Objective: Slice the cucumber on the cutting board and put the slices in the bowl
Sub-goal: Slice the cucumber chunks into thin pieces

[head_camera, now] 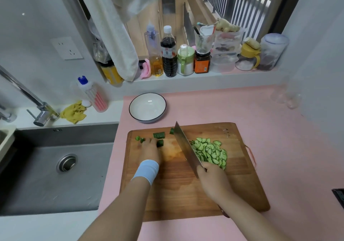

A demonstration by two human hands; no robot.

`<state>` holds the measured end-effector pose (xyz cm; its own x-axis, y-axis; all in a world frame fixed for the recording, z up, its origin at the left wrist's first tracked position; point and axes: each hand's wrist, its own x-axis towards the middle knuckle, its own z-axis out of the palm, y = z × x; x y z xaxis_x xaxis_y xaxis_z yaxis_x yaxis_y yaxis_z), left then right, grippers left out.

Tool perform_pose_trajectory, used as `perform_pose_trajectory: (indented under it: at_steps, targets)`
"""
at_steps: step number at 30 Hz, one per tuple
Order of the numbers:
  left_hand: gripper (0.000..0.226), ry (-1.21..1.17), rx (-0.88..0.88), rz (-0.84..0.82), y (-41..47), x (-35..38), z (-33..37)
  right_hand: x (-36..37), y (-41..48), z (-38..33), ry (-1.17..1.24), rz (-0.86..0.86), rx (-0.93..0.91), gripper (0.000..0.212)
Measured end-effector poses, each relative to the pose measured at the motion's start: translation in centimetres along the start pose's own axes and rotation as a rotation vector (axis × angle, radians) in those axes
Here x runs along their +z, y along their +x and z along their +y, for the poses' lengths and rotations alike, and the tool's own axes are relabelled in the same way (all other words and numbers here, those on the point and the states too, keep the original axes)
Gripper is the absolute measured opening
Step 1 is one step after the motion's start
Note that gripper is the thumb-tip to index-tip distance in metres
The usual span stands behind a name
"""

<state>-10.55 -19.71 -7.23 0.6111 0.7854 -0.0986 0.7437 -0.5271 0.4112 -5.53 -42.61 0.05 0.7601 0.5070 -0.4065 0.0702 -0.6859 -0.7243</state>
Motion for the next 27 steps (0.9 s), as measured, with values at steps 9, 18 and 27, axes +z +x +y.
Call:
perform_pose_trajectory:
  at_steps: [9, 18, 27]
  targets:
    - [0.023, -0.078, 0.044, 0.002, -1.6, 0.3, -0.9, 0.5, 0.4, -0.1, -0.133, -0.026, -0.117, 0.033]
    - [0.018, -0.254, 0.202, 0.167, -8.5, 3.7, -1.9, 1.1, -0.3, -0.6, -0.417, -0.038, -0.23, 0.04]
    - [0.016, -0.286, 0.414, 0.301, -8.0, 4.9, -2.0, 1.0, -0.6, -0.5, -0.568, -0.054, -0.33, 0.043]
